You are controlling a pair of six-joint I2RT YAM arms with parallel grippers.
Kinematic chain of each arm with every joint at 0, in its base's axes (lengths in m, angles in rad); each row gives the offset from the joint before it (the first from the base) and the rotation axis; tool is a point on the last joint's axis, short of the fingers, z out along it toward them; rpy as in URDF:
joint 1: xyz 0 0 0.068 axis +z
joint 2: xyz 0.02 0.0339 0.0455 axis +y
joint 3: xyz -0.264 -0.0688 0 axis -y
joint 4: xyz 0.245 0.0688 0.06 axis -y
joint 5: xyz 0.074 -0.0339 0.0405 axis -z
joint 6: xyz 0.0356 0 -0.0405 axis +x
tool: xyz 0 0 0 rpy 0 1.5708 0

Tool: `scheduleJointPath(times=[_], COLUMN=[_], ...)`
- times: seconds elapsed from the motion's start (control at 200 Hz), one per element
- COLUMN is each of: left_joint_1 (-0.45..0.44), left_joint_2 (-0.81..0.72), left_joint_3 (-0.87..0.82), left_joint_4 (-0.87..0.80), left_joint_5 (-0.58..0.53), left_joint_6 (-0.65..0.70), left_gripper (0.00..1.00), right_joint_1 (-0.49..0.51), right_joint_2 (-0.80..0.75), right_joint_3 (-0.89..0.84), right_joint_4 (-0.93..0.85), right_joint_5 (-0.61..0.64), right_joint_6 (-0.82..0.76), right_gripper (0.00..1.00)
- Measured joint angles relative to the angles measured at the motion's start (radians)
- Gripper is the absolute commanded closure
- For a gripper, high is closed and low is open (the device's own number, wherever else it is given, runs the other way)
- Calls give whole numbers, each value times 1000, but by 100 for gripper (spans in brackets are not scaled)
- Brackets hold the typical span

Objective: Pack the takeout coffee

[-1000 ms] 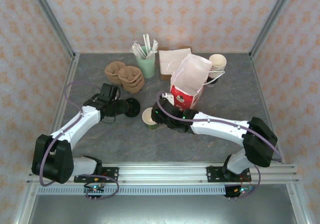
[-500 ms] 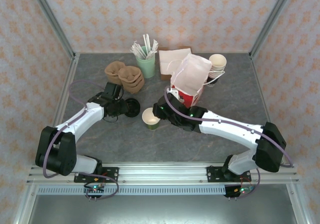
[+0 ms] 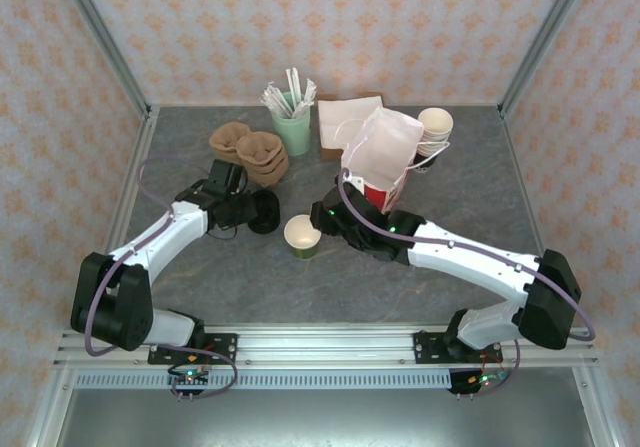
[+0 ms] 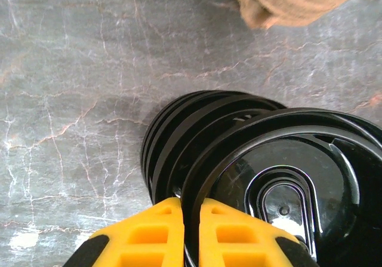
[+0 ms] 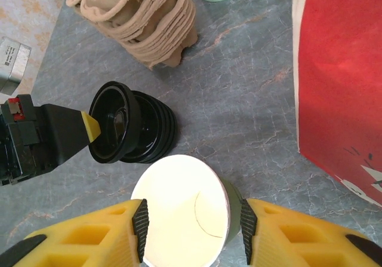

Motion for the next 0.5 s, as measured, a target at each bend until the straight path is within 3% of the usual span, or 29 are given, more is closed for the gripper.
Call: scheduleJointPath(times=[0.255, 0.5], left_joint_1=[-27, -110], left_joint_2=[-127, -206], left_joint_3=[92, 238], left_joint_4=[-117, -292], left_joint_5=[-17, -60], left_joint_6=[1, 9], left_gripper=[89, 88], right_joint_1=[-5, -5], right_joint_2=[-21, -21], right_joint_3=[67, 209], right_joint_4=[0, -64], right_joint_5=[-84, -139], right_joint_6=[0, -34], right_gripper=[53, 52])
